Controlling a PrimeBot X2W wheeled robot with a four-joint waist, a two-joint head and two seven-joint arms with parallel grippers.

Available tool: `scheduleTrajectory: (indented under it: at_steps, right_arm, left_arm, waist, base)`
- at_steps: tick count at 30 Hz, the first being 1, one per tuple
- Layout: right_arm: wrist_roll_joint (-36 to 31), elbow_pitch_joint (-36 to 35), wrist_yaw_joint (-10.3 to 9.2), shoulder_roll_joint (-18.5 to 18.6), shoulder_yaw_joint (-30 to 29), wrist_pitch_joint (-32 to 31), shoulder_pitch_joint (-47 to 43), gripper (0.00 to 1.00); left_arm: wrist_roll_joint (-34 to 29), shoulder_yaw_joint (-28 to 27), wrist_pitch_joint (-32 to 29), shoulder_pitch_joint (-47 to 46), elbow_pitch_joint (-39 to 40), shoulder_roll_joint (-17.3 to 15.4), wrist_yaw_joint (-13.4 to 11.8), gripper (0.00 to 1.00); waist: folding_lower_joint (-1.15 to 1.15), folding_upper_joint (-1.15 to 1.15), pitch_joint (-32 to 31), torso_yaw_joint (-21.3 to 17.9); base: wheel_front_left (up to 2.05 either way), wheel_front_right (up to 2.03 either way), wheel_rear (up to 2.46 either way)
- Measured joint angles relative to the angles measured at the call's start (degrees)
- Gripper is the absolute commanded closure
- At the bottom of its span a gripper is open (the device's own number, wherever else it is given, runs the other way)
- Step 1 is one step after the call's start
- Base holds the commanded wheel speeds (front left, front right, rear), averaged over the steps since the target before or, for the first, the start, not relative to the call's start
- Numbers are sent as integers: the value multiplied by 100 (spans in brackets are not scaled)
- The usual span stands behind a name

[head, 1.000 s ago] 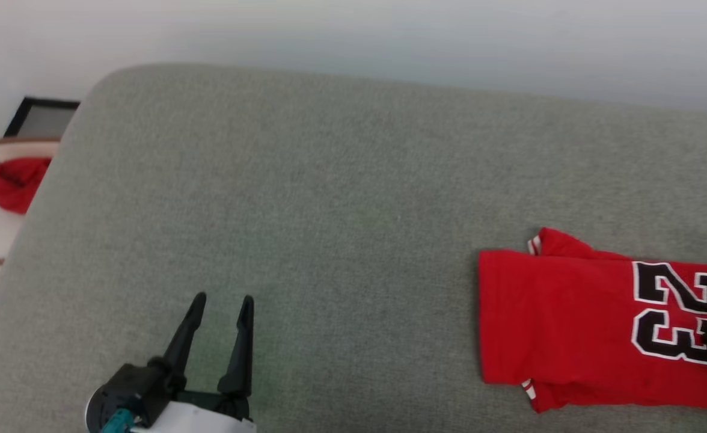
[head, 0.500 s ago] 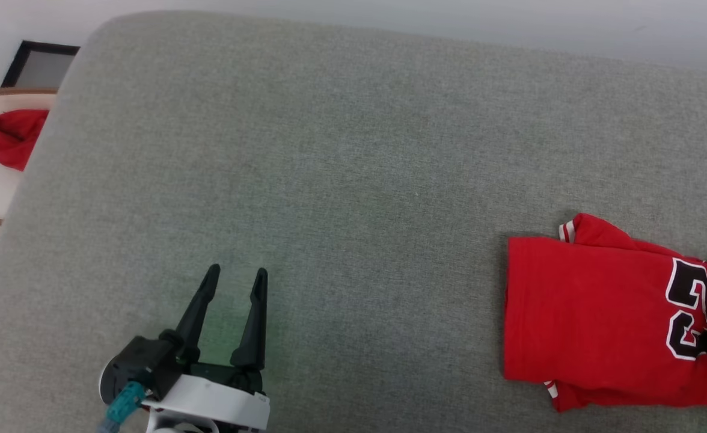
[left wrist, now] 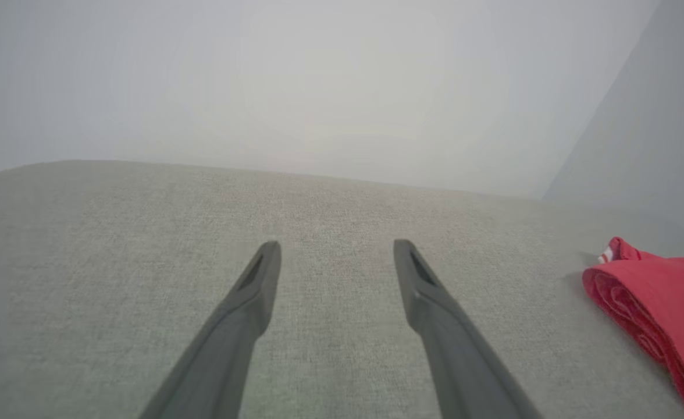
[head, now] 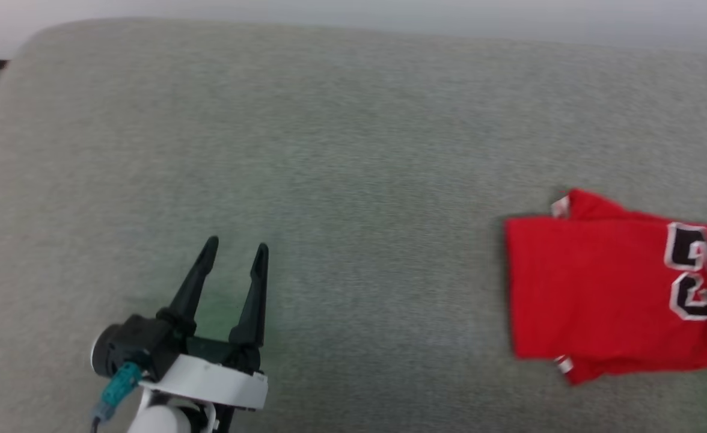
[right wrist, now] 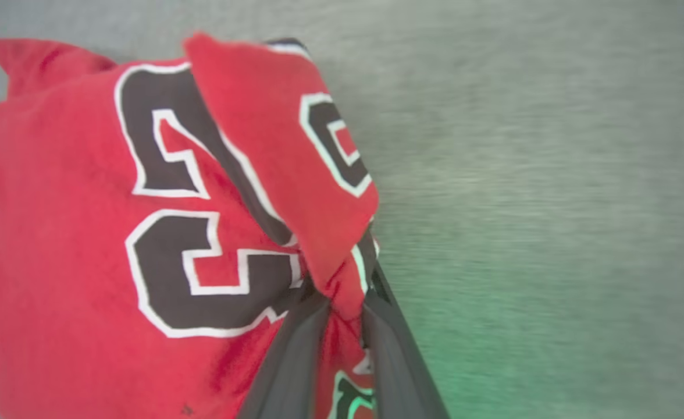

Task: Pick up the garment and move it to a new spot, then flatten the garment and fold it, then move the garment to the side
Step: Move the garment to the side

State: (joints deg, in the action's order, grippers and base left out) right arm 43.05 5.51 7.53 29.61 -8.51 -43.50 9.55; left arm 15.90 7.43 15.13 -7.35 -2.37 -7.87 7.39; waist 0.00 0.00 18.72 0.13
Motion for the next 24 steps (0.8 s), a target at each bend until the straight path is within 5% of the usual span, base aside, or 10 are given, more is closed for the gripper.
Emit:
scheduleTrajectory:
  at_steps: [12, 24]
  right_arm:
    - [-96, 552, -1, 564, -784, 1026, 336, 100]
    - [-1322, 1851, -1, 1183, -334, 1818, 1819, 100]
  left_arm:
    - [-127, 254, 0, -539, 431, -466, 0, 0]
    - [-343, 149, 0, -1096, 903, -782, 0, 0]
  waist:
    - [0, 0, 321, -811]
    - [0, 0, 889, -1107]
  base:
    - [0, 0, 0]
    - [0, 0, 0]
